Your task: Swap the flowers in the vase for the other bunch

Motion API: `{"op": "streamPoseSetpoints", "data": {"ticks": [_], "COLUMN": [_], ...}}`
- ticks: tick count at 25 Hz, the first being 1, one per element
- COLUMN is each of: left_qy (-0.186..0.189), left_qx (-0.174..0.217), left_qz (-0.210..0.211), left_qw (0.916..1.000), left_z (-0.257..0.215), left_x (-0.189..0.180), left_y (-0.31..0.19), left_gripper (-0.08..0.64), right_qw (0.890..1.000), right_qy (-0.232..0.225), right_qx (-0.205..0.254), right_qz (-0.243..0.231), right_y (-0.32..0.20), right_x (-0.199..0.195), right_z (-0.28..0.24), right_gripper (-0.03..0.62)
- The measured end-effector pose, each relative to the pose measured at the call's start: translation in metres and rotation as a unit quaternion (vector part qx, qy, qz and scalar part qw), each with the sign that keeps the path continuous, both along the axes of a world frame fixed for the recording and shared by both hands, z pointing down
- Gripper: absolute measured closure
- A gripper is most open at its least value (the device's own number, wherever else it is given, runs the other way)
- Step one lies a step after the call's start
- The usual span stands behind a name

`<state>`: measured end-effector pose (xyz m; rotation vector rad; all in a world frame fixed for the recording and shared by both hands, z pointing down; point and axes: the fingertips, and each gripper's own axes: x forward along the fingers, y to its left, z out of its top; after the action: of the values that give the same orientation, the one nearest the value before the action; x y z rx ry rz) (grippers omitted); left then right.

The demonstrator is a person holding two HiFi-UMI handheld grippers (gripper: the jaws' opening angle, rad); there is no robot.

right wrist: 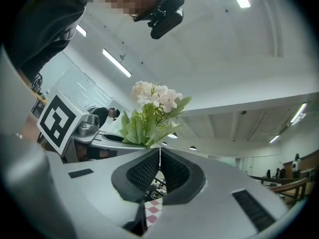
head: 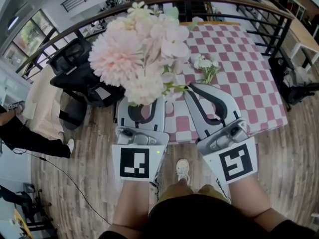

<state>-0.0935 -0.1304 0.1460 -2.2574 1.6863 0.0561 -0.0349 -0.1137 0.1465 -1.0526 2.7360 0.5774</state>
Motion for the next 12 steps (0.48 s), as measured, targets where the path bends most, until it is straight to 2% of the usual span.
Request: {"op": "streamPoseSetpoints", "data": {"ticks": [12], "left_qy": [0.006], "left_qx": [-0.004], "left_qz": [0.022], "left_qw": [0.9997], "left_z": [0.007], "left_x": [-0.025], "left_y": [-0.029], "left_gripper": [0.492], "right_qw": [1.0], "right_qy": [0.003], "right_qx": [-0.002], "right_qz": [0.016], "right_y": [-0.03], "right_x": [-0.029], "right_z": [0.002], "right_gripper": [0.558]}}
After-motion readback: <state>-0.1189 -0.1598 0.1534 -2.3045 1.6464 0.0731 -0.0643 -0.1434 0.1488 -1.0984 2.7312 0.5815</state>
